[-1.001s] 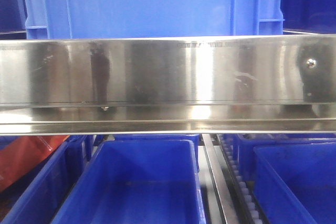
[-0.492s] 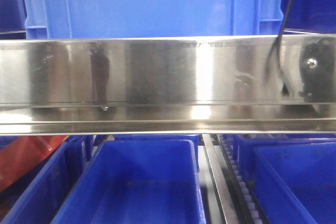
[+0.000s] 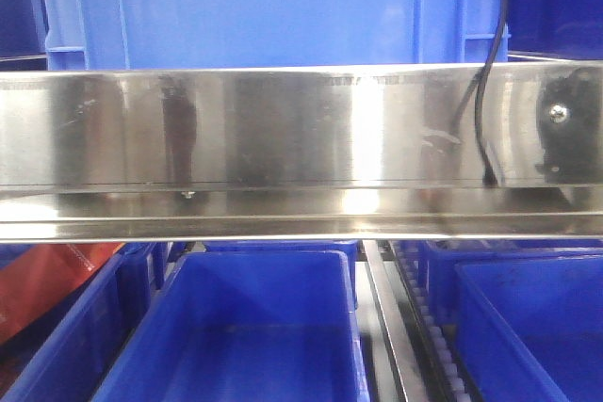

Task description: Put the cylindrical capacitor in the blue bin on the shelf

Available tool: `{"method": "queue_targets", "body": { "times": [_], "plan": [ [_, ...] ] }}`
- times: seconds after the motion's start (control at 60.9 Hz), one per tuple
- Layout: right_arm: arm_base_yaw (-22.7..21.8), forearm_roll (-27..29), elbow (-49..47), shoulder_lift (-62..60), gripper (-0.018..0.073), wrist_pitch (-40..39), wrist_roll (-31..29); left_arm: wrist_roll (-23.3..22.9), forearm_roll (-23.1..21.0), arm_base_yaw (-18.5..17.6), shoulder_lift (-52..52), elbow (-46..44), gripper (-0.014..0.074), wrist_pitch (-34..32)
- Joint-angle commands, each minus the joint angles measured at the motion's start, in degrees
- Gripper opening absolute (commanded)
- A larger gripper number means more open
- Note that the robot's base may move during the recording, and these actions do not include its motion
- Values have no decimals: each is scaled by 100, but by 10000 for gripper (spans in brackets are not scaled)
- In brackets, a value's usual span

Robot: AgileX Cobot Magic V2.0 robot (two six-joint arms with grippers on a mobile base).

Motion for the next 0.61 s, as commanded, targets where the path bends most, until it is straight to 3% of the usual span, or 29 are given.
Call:
{"method": "queue_targets", "body": {
  "times": [0.0,0.246,0.427,0.591],
  "plan": [
    [1,31,-65,-401,302,-10,37,-33,-30,7,-41,12,-111,-91],
    [1,40,185,-1622,-159,159,71,-33,-30,7,-41,12,-111,-91],
    [1,-122,1121,-2668,-162,-41,71,-33,-30,7,-41,12,-111,-91],
    [1,-148,2506,-3642,-162,-815,71,-33,-32,7,-41,12,-111,-119]
  ]
}}
